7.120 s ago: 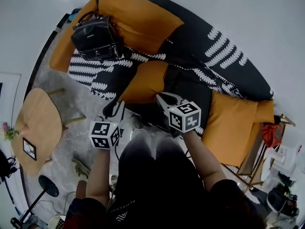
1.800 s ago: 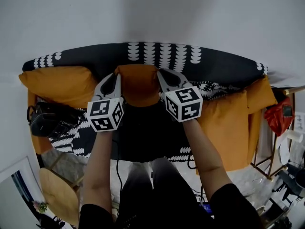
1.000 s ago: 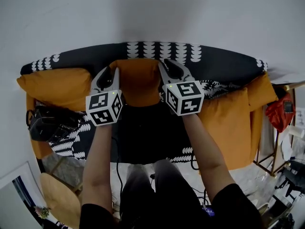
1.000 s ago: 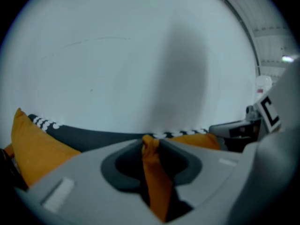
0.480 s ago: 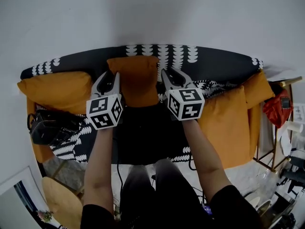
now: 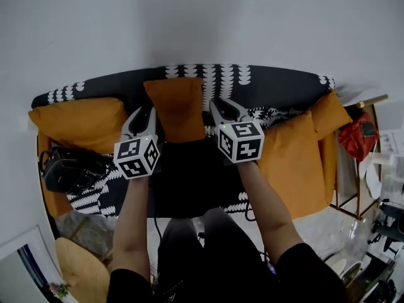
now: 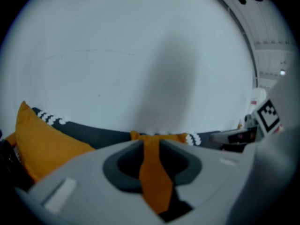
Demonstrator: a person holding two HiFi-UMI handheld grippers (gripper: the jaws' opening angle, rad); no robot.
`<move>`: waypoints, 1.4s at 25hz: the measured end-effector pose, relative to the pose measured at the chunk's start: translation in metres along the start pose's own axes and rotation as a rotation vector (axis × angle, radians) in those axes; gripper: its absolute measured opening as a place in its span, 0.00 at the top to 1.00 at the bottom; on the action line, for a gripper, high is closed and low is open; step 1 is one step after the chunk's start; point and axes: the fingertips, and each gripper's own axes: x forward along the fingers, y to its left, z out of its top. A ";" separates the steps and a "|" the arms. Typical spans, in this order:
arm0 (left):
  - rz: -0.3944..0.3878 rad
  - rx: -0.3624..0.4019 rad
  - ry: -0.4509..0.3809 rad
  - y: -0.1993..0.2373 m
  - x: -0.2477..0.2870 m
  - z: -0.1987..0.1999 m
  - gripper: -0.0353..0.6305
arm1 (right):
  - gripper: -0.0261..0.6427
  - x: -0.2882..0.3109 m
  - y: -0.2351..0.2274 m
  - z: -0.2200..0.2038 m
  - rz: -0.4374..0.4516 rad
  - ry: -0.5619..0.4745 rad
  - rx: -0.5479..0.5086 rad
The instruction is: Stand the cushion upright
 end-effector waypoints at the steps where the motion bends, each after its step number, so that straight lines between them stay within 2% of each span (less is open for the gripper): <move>1: -0.006 -0.007 -0.001 -0.003 -0.004 0.000 0.79 | 0.88 -0.004 0.002 0.000 -0.003 0.005 0.000; 17: -0.088 -0.021 -0.035 -0.034 -0.064 0.020 0.89 | 0.92 -0.055 0.024 0.010 -0.032 -0.001 0.013; 23: -0.106 0.024 -0.026 -0.043 -0.077 0.017 0.92 | 0.97 -0.072 0.029 0.007 -0.042 -0.008 0.029; 35: -0.080 -0.016 -0.030 -0.047 -0.112 0.014 0.93 | 0.97 -0.105 0.040 0.004 -0.036 -0.006 0.009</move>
